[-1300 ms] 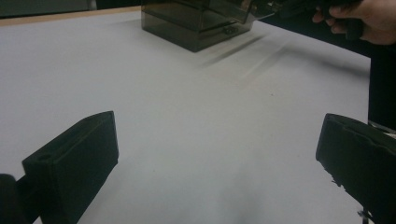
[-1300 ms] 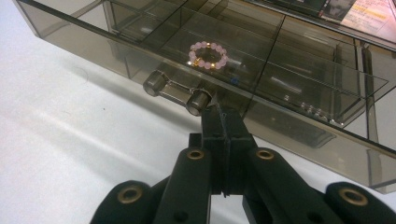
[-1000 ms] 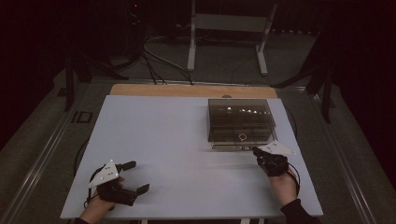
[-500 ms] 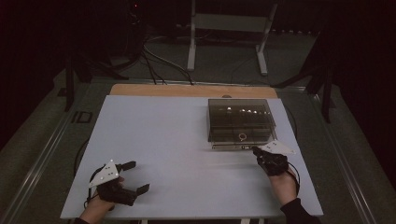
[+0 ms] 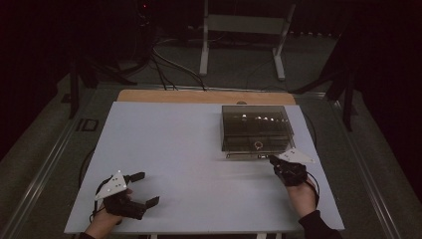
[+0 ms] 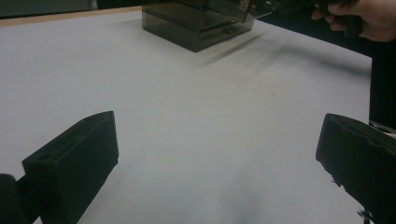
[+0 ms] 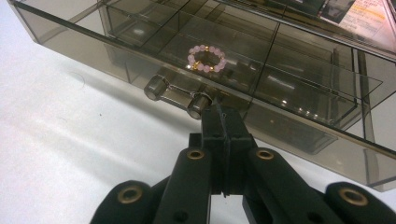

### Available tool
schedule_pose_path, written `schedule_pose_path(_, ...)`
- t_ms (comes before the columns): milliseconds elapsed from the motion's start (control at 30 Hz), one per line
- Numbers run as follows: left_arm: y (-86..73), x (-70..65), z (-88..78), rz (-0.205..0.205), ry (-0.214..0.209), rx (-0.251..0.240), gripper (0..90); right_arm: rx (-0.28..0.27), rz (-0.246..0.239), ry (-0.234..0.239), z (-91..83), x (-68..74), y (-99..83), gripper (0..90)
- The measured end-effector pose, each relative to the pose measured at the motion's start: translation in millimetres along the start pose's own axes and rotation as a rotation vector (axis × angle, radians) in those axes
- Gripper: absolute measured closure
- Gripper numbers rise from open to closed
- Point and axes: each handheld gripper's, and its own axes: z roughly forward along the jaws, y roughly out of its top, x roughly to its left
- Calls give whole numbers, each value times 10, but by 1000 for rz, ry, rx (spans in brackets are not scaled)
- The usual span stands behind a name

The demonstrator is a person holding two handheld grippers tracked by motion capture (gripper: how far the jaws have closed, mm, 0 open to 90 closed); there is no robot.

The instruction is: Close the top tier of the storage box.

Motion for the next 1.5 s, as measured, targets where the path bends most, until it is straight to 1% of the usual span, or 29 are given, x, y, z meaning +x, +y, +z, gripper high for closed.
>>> schedule_pose_path(67,2,-2,0,-2,-1,-5,0,0,0,0,1,-1,1,900)
schedule_pose_path(133,-3,0,4,0,1,2,0,0,-2,-2,9,-5,8,900)
schedule_pose_path(233,3,-3,-3,-2,1,-5,0,-1,-3,-6,30,-10,23,900)
schedule_pose_path(500,-4,-1,3,1,1,2,0,-3,-1,-8,39,-18,27,900)
schedule_pose_path(600,1,-1,-1,-2,1,-5,0,-5,1,-8,45,-21,29,900)
schedule_pose_path(667,-3,0,2,-1,2,2,0,-5,-1,-11,58,-25,40,900)
schedule_pose_path(767,2,-1,-2,-3,3,-6,0,-6,-2,-12,77,-28,53,900)
schedule_pose_path(867,-4,2,1,-2,2,2,0,-4,-2,-14,82,-35,59,900)
schedule_pose_path(967,1,-2,-1,-2,-1,-5,0,-6,-3,-17,94,-30,65,900)
schedule_pose_path(1033,-4,0,2,-2,0,2,0,-7,-3,-16,104,-31,76,900)
schedule_pose_path(1133,1,0,-3,-4,2,-6,0,-10,-5,-17,122,-26,90,900)
schedule_pose_path(1233,-4,2,0,-2,1,2,0,-8,-6,-18,136,-36,109,900)
schedule_pose_path(1333,1,2,-3,-4,2,-7,0,-7,-8,-19,158,-43,116,900)
schedule_pose_path(1400,-4,3,1,-3,1,0,0,-4,-4,-18,173,-41,119,900)
schedule_pose_path(1500,1,4,-3,-5,1,-6,0,-5,-5,-20,189,-46,127,900)
